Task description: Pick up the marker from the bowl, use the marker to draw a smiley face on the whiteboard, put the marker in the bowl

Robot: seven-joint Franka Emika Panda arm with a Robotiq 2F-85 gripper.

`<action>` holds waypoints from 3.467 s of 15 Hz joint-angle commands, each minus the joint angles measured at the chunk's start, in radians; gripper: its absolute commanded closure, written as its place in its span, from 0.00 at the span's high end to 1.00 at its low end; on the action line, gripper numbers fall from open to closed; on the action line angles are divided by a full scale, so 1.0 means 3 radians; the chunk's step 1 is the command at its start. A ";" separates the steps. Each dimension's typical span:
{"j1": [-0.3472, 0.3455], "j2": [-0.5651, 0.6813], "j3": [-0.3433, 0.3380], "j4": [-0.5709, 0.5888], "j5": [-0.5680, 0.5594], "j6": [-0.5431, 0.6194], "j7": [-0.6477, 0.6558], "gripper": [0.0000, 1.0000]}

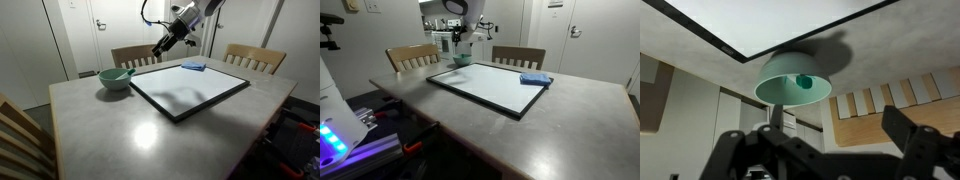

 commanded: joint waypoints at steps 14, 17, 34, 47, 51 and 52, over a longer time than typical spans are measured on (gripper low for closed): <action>0.0303 0.0386 -0.0149 0.0111 0.1977 0.0003 -0.1874 1.00; 0.0376 0.0568 -0.0256 0.0302 0.1877 -0.0044 -0.1790 1.00; 0.0629 0.1224 -0.0253 0.1174 0.1277 -0.0059 -0.1424 1.00; 0.0592 0.1532 -0.0235 0.1527 0.1195 -0.0074 -0.1249 1.00; 0.0587 0.1569 -0.0235 0.1570 0.1198 -0.0069 -0.1223 0.90; 0.0585 0.1579 -0.0234 0.1583 0.1199 -0.0070 -0.1215 0.87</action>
